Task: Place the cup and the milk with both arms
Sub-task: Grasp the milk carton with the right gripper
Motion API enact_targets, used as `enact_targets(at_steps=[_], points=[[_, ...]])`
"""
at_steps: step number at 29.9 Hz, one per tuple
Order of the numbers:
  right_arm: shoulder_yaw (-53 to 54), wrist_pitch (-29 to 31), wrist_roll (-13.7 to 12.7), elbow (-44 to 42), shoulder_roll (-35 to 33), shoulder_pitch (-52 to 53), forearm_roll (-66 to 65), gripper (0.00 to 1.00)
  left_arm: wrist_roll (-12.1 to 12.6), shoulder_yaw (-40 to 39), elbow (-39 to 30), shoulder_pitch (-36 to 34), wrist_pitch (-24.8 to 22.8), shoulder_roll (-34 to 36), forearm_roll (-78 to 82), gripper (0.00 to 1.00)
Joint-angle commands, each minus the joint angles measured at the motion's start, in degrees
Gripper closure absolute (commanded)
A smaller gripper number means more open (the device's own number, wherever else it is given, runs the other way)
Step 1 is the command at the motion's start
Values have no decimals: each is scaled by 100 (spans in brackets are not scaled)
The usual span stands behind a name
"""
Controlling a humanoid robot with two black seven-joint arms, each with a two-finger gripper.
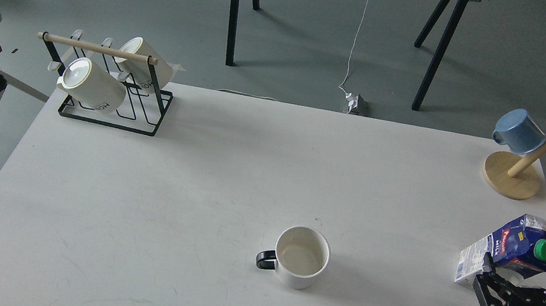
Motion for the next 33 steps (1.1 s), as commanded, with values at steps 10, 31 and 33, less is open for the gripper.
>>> enact_targets(at_steps=[10, 31, 33], points=[[108, 0, 17, -347, 493, 177, 21, 3, 0, 0, 0, -1, 9, -3, 9, 0], [213, 0, 149, -391, 529, 229, -146, 52, 0, 0, 0, 43, 9, -3, 18, 0], [213, 0, 149, -383, 529, 229, -207, 54, 0, 0, 0, 51, 9, -3, 18, 0]])
